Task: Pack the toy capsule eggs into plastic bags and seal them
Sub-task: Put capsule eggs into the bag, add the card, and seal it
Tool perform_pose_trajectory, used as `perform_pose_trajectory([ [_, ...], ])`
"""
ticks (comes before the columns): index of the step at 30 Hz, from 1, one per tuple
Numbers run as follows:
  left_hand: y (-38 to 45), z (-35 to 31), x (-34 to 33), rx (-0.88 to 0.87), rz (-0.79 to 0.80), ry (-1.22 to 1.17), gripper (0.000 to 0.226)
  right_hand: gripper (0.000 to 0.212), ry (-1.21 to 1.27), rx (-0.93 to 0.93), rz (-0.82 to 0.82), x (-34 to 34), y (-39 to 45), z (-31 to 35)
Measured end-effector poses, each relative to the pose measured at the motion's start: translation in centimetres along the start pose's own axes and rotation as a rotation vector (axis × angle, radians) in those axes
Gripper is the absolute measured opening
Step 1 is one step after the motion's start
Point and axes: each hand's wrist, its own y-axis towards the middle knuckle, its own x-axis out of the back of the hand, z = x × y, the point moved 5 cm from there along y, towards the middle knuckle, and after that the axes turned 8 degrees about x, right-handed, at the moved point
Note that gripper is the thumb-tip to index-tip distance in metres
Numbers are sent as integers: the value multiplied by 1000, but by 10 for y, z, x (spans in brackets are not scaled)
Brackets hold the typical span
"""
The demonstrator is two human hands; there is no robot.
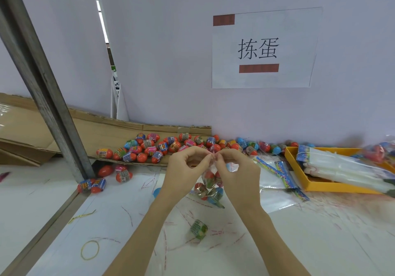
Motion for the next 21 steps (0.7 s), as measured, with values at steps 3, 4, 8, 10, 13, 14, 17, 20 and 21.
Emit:
perform_pose_trajectory([
  [3,1,1,1,10,-18,4,17,9,-19,59,86,-3,0,2],
  [4,0,0,2,1,-19,17,17,10,-69,105,100,-4,0,4],
  [8,-2,-8,2,-133,-40,194,11,15,-259,239,40,0,-3,9],
  [10,-3,-12,-1,-204,-51,260,9,13,-275,242,47,0,-2,9],
  [13,-6,-13,-4,-216,-52,255,10,10,-246,153,61,0,-2,5],
  [14,-5,-13,-3,-202,-54,244,10,8,-216,105,60,-1,-2,2],
  [17,-2,-8,1,-127,-68,188,12,6,-119,23,67,-1,-1,-5],
  [20,-1,-5,5,-60,-73,113,11,7,-91,105,100,-1,2,-1],
  [21,-1,-5,5,-47,-68,94,11,9,-103,135,113,-2,1,2],
])
